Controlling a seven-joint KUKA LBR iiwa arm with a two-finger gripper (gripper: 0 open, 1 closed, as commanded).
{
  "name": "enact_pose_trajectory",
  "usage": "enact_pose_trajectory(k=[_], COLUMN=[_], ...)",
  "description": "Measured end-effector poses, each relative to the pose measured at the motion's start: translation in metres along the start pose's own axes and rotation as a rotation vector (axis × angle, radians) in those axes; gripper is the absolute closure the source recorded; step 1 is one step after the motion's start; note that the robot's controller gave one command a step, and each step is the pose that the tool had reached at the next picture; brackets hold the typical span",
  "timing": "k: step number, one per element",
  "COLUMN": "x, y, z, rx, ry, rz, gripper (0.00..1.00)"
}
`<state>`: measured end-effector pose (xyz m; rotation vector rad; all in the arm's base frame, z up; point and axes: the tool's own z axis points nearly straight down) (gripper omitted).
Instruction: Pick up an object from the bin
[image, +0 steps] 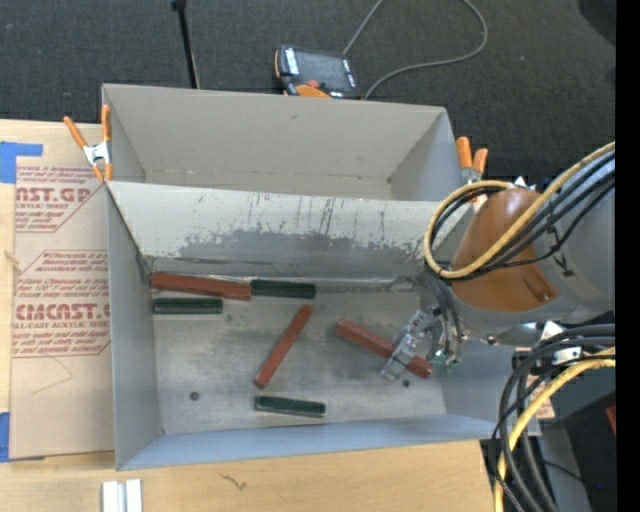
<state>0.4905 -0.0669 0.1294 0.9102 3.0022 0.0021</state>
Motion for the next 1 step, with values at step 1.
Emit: enact_pose_trajectory(k=[1], x=[-0.0006], y=[0.0009], z=[-0.0340], rx=[0.001], ry=[0.001], rz=[-0.001], gripper=[1.00])
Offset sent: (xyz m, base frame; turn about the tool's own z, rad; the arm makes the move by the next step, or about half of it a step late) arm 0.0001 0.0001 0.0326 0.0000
